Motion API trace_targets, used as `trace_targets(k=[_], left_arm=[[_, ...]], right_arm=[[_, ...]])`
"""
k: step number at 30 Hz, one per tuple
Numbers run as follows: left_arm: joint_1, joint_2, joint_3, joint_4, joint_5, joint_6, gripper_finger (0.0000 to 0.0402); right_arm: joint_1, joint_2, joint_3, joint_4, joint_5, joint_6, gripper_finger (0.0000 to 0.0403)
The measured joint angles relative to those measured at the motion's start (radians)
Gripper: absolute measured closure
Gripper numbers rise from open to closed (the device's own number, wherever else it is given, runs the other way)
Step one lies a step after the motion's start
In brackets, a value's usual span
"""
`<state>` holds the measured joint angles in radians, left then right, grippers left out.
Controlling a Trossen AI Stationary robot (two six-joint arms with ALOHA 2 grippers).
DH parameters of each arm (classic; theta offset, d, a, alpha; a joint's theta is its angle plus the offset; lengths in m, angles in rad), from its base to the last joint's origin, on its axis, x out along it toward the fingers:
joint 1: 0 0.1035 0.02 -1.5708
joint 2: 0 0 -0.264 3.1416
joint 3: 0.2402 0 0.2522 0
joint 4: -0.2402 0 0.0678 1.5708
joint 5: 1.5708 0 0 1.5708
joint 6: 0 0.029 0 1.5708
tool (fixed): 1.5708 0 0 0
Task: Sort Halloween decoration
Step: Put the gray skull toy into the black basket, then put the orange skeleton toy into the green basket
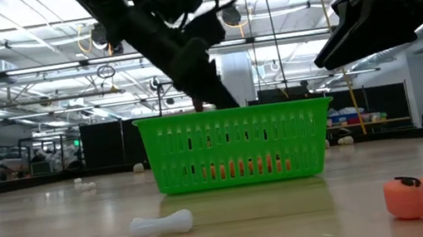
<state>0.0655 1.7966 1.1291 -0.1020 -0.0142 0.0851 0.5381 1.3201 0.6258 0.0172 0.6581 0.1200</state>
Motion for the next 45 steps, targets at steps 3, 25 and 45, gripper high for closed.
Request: trace_targets(k=[3, 25, 45], left_arm=[[0.0, 0.023, 0.001, -0.015, 0.003, -0.002, 0.0322], [-0.014, 0.048, -0.006, -0.044, -0.107, -0.076, 0.02], [-0.276, -0.185, -0.096, 0.075, -0.265, -0.101, 0.023]], right_arm=[[0.0, 0.0, 0.0, -0.001, 0.0, 0.003, 0.0298], [0.001, -0.003, 0.0, -0.05, 0.0, 0.088, 0.0298], [0.014, -0.219, 0.001, -0.445, -0.162, 0.557, 0.0298]])
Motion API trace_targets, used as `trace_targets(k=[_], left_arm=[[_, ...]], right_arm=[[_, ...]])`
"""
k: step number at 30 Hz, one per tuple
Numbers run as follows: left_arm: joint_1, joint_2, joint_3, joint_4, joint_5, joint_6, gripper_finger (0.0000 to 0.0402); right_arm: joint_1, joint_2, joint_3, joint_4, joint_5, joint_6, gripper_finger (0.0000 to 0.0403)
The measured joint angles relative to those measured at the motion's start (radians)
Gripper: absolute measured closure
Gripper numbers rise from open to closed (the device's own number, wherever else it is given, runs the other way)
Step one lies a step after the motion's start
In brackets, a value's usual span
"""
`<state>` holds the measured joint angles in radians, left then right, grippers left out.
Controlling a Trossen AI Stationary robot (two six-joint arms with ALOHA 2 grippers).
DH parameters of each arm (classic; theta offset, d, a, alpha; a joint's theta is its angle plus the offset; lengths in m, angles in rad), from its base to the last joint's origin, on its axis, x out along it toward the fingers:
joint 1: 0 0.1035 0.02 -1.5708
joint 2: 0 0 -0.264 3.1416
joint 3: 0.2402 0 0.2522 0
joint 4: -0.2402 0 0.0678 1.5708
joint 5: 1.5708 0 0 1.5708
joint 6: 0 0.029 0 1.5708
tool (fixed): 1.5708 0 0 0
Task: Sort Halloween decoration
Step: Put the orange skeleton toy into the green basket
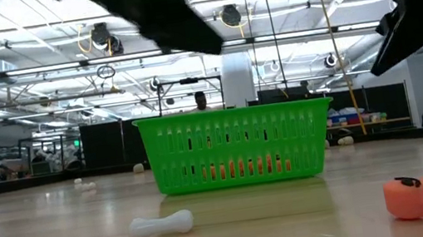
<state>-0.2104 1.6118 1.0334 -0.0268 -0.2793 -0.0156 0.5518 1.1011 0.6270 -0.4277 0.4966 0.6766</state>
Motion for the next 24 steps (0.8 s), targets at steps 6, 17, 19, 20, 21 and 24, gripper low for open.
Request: trace_targets(k=[6, 17, 19, 20, 21, 24], left_arm=[[-0.051, -0.075, -0.141, 0.112, -0.129, -0.03, 0.0249], [-0.135, -0.104, -0.325, 0.467, -0.144, -0.055, 0.0267], [-0.147, -0.104, -0.325, 0.469, -0.169, -0.04, 0.0268], [-0.151, -0.104, -0.325, 0.474, -0.187, -0.03, 0.0268], [-0.153, -0.104, -0.325, 0.483, -0.2, -0.02, 0.0268], [-0.155, -0.104, -0.325, 0.501, -0.202, -0.004, 0.0268]], right_arm=[[-0.022, -0.017, 0.0, -0.07, 0.002, 0.067, 0.0298], [-0.093, -0.02, 0.0, -0.1, -0.254, 0.064, 0.0298], [-0.084, -0.02, 0.0, -0.098, -0.314, 0.116, 0.0298], [-0.078, -0.02, 0.0, -0.091, -0.337, 0.145, 0.0297], [-0.071, -0.02, 0.0, -0.079, -0.355, 0.17, 0.0294], [-0.044, -0.02, 0.0, -0.06, -0.364, 0.239, 0.0282]])
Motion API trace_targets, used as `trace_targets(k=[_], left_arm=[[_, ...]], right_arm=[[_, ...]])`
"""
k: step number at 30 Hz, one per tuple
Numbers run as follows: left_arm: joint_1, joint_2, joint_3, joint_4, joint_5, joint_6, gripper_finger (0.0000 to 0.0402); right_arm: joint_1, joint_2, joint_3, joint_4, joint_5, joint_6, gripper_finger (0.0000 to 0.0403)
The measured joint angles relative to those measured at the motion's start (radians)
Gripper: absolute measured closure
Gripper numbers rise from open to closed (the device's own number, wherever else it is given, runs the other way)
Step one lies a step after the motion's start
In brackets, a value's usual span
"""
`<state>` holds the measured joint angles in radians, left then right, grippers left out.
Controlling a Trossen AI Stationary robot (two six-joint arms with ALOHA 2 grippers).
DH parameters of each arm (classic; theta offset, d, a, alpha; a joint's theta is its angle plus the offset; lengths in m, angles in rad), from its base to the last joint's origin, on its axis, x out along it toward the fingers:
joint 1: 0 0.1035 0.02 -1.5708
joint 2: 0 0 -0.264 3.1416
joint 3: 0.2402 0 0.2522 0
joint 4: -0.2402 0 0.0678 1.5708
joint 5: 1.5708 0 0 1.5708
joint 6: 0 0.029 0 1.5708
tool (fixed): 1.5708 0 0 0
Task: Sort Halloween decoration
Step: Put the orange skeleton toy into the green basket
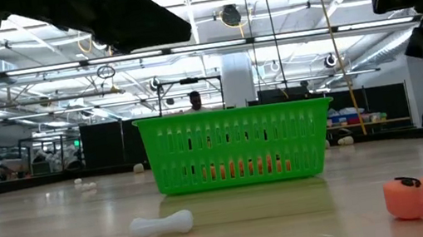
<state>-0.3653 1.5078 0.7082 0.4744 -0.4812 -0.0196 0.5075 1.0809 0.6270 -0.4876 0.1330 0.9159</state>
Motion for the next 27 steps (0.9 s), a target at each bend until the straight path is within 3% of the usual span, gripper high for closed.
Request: trace_targets(k=[7, 13, 21, 27], left_arm=[[0.0, 0.0, 0.0, -0.004, 0.001, -0.027, 0.0268], [0.0, 0.0, 0.0, -0.004, 0.01, -0.028, 0.0268], [0.0, 0.0, 0.0, -0.003, 0.011, -0.029, 0.0268], [-0.002, 0.0, 0.0, 0.016, 0.013, -0.082, 0.0268]], right_arm=[[0.029, 0.0, 0.0, -0.15, 0.112, 0.1, 0.026], [-0.077, 0.0, 0.0, -0.256, 0.233, 0.023, 0.0259], [-0.404, 0.0, 0.0, -0.178, 0.237, -0.359, 0.0266], [-0.657, 0.0, 0.0, 0.058, 0.212, -0.684, 0.0274]])
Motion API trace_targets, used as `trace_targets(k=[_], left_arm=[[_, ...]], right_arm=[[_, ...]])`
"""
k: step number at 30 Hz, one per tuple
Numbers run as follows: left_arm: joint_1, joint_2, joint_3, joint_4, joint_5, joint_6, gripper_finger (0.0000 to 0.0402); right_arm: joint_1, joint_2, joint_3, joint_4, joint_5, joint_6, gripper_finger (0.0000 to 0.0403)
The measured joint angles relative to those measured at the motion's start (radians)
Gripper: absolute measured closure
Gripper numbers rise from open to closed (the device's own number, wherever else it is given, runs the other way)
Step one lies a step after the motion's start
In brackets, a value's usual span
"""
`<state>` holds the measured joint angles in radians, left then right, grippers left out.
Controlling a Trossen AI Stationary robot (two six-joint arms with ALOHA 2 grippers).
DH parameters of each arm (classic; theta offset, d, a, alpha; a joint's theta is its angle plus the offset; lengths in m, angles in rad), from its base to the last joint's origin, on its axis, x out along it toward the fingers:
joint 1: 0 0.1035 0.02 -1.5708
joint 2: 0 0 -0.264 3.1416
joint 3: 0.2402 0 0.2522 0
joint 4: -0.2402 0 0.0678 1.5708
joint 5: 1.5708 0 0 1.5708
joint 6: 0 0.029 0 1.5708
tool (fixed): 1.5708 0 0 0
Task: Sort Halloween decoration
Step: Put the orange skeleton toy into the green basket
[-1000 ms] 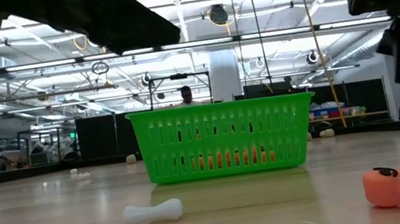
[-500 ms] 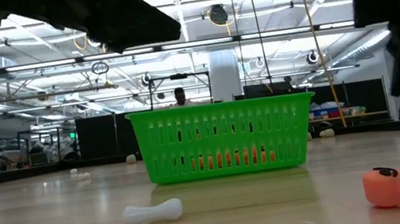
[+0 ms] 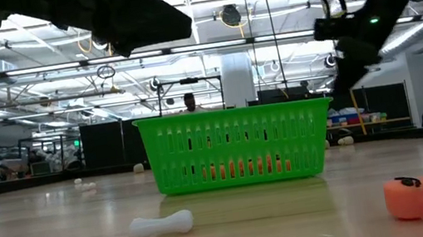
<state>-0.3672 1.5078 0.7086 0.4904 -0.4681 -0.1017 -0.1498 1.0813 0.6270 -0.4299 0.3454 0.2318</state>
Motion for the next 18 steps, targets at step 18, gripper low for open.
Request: trace_targets(k=[18], left_arm=[[0.0, 0.0, 0.0, -0.025, 0.0, -0.023, 0.0268]], right_arm=[[-0.447, 0.414, 0.221, 0.28, -0.323, -0.178, 0.02]])
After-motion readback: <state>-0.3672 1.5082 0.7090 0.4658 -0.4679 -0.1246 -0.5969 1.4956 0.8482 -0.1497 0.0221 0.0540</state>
